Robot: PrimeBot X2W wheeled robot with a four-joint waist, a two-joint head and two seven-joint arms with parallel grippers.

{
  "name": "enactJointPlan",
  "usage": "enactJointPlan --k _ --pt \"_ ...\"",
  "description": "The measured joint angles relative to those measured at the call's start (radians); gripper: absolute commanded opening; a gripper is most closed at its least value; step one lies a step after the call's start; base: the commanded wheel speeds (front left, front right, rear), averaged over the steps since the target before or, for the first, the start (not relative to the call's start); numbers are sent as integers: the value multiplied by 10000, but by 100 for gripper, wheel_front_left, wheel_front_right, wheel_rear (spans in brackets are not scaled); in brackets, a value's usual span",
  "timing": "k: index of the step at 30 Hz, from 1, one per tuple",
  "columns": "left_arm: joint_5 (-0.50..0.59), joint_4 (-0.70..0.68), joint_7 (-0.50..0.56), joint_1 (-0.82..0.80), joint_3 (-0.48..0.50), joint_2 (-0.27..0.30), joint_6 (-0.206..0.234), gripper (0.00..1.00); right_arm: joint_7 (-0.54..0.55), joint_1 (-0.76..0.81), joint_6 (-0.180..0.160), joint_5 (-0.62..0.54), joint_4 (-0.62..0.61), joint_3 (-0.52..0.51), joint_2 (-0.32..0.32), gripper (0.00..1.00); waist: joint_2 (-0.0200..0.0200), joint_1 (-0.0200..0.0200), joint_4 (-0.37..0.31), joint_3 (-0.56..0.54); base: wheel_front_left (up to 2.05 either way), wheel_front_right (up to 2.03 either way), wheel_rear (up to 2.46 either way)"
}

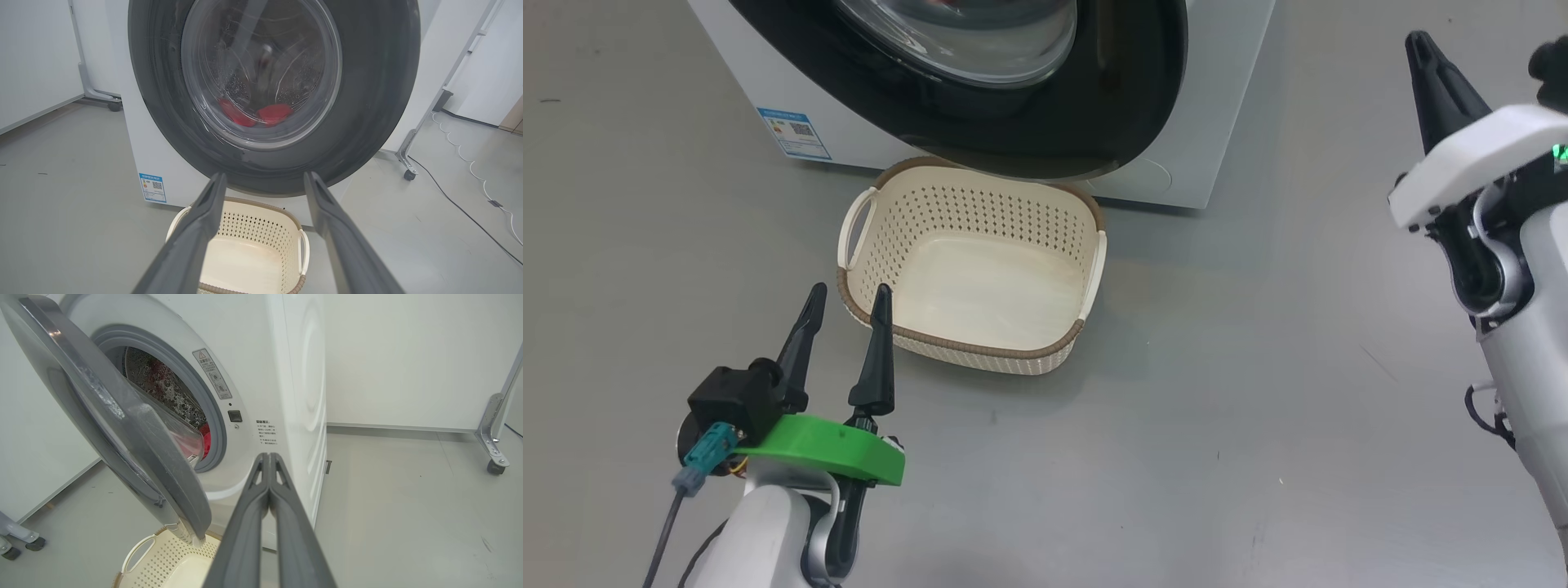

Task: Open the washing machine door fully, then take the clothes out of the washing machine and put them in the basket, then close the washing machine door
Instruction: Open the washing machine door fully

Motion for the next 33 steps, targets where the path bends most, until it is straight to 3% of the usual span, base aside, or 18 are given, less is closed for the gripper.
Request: enactJointPlan --k 9,10,11,13,19,25,33 --pt "272 -84 0 246 213 8 0 100 -1657 1743 -88 -593 -351 -263 -198 0 0 0 -269 -346 0 0 0" --pt "272 -105 2 246 213 8 0 100 -1806 1905 -125 -619 -407 -293 -192 7 0 0 -284 -365 0 0 0" --pt "272 -128 0 246 213 6 0 100 -1958 2076 -207 -625 -468 -322 -182 27 0 0 -296 -384 0 0 0" --pt "272 -159 0 245 213 8 0 100 -2213 2406 -284 -688 -604 -334 -180 100 0 0 -311 -416 0 0 0" --pt "278 -209 2 242 242 8 0 100 -2725 3332 -610 -792 -798 -437 -10 100 0 0 -362 -490 0 0 0" --pt "395 -263 0 244 633 23 31 100 -2782 3812 -734 -834 -1177 -414 428 100 0 0 -527 -546 0 0 0" --pt "454 -360 0 243 840 19 42 100 -2857 4197 -997 -853 -1647 -625 489 100 0 0 -740 -443 0 0 0"
